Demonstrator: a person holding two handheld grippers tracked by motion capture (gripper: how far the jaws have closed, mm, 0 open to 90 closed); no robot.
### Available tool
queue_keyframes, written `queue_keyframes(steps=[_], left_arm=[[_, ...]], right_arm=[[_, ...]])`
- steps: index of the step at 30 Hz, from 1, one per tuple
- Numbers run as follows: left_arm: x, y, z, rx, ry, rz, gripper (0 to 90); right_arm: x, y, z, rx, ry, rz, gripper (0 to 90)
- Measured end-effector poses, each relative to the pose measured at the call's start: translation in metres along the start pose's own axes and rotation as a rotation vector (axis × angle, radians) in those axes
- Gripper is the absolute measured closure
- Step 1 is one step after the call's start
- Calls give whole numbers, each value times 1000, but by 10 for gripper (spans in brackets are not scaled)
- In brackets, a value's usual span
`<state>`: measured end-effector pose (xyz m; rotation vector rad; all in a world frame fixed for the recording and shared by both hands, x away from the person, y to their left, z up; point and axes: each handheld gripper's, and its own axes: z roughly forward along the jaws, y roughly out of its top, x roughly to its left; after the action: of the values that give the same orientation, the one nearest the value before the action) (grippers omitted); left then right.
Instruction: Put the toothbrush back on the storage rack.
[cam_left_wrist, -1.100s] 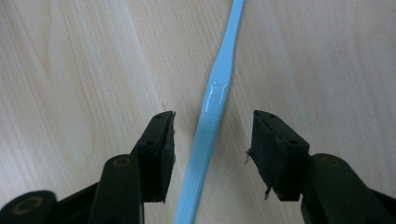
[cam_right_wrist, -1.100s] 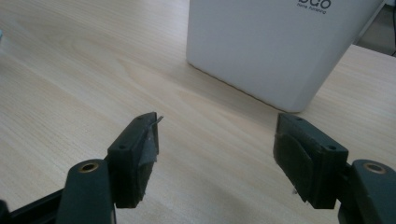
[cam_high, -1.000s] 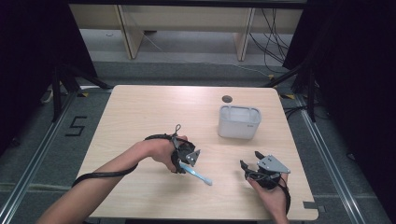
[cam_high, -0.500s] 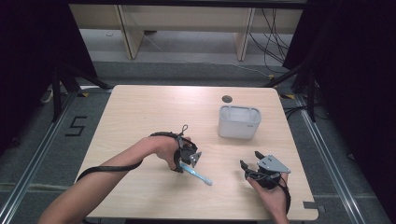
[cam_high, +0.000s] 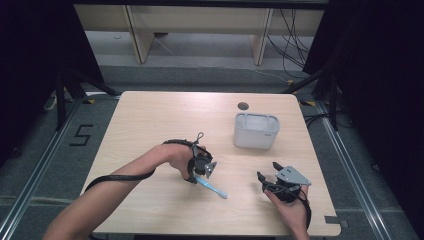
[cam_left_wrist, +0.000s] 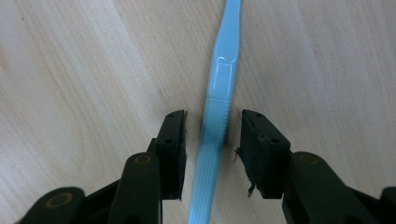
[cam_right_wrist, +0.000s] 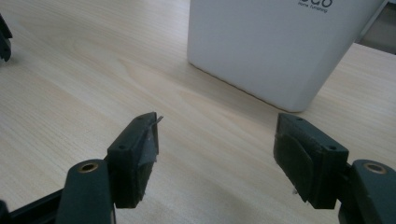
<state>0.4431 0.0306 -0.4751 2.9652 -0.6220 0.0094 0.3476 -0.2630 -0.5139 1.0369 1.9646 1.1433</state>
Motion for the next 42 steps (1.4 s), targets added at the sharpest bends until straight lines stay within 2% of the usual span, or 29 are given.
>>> queue_keyframes(steps=[8, 12, 18, 23, 27, 28, 33, 34, 35, 36, 37, 38, 39, 40, 42], left_arm=[[1, 1, 2, 5, 0, 3, 649], [0, 3, 2, 11, 1, 18, 680], [-5, 5, 2, 31, -21, 20, 771], [-9, 9, 2, 49, -26, -9, 786], [-11, 9, 2, 44, -20, -23, 787], [-12, 8, 2, 35, -20, -41, 788], [-14, 5, -3, -3, -2, -67, 788], [-16, 3, -7, -30, 12, -83, 789], [-18, 2, -9, -49, 19, -92, 789], [-18, 2, -9, -49, 19, -92, 789], [-19, 1, -12, -70, 25, -109, 789], [-21, 0, -14, -88, 38, -118, 789], [-26, -2, -16, -127, 65, -144, 788], [-26, -2, -16, -127, 65, -144, 788], [-31, -4, -17, -179, 91, -171, 788]], right_arm=[[1, 0, 0, 3, 2, 9, 321], [1, 0, 0, 3, 1, 9, 321], [0, 0, 0, 4, 1, -2, 319], [1, 0, 1, -1, 5, 3, 319], [1, 0, 1, -3, 5, 4, 318], [2, 0, 1, -3, 4, 10, 318], [2, 0, 0, 6, 0, 7, 317], [4, 0, -1, 17, 9, 24, 317], [2, 0, 0, 1, -5, 1, 317], [2, 0, 0, 1, -5, 1, 317], [1, 0, 0, -3, -6, -8, 316], [2, 0, 0, -2, -7, -9, 317], [2, 0, 0, 0, -7, -7, 317], [2, 0, 0, 0, -7, -7, 317], [4, 0, 0, -6, 0, 5, 317]])
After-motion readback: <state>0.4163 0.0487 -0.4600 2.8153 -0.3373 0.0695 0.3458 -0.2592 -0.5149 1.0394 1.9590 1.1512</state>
